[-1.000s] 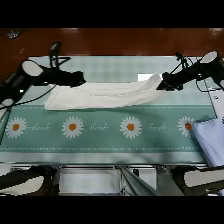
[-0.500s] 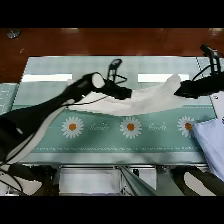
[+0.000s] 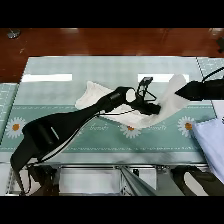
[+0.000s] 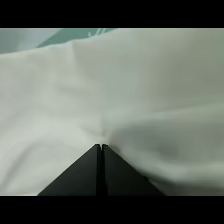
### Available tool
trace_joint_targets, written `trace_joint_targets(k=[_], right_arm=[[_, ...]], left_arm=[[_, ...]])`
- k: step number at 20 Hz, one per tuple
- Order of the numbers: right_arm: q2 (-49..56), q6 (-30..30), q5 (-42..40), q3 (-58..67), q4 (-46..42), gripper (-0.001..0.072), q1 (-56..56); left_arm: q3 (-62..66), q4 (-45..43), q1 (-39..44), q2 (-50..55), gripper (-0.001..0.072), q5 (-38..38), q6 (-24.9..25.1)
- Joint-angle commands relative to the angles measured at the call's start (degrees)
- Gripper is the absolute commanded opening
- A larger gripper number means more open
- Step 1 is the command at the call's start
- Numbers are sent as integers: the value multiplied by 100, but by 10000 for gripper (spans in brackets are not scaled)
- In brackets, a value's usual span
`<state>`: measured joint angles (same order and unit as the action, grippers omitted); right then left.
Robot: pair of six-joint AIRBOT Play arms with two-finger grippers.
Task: Fold the shirts.
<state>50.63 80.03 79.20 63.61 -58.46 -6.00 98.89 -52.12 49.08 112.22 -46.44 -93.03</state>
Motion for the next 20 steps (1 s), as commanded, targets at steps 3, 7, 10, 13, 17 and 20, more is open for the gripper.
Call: trace_joint_targets(k=[3, 7, 10, 13, 17, 20], right_arm=[[22, 282, -339, -4, 9, 22, 708], [612, 564, -1029, 13, 17, 22, 1668], [1519, 636, -1478, 393, 131, 22, 2448], [2715, 636, -1561, 1274, 181, 22, 3049], [4345, 713, -1580, 2715, 337, 22, 3528], [5429, 848, -1622, 3733, 671, 22, 3770]], left_arm=[[361, -920, -1512, -535, 32, -1694, 107], [105, -2977, -3029, -1764, 32, -3259, 127], [-946, -3204, -4159, -3272, 32, -2894, 127], [-2706, -3185, -4975, -5143, 32, -2122, 127], [-5110, -2546, -5154, -7503, 32, -1932, 125], [-6592, -1305, -5156, -8837, 32, -1738, 109]])
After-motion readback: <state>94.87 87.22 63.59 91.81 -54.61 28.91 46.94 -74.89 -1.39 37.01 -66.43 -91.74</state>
